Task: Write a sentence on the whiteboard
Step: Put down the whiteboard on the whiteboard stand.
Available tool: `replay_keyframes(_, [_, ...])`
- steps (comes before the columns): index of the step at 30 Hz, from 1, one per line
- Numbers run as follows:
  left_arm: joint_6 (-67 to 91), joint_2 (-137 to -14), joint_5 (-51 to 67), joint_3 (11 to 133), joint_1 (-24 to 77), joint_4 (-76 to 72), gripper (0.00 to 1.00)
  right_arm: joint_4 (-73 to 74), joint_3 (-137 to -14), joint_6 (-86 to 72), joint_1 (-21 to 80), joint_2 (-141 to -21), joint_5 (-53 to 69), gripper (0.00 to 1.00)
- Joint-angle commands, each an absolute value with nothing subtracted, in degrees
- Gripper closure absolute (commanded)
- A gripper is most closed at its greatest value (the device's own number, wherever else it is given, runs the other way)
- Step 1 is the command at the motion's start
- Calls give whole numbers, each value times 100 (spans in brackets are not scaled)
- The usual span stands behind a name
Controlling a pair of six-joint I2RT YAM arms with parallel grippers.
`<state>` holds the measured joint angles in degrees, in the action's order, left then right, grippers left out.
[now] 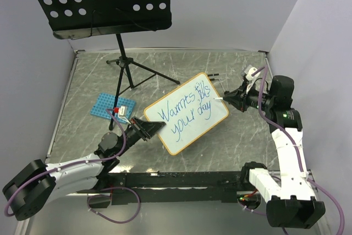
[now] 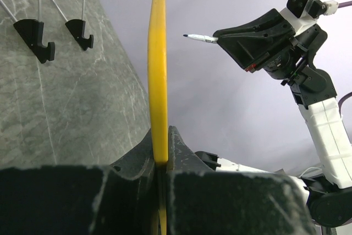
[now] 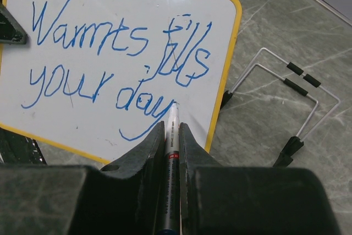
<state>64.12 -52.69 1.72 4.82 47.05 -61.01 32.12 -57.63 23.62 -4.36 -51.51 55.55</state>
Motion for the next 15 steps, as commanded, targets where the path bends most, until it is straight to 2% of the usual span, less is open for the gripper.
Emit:
replay_keyframes(1, [6495, -5063, 185, 589, 4684, -7067, 99, 3120, -5722, 2452, -413, -4983, 5634, 100])
replay_keyframes(12, [6407, -4984, 220, 606, 4650, -6996, 99, 3225, -5722, 2452, -422, -4887, 5721, 100])
replay_keyframes(15, [6179, -4668, 403, 711, 4413, -6366, 99, 3401, -5766, 2400, -527, -4799, 5853, 100])
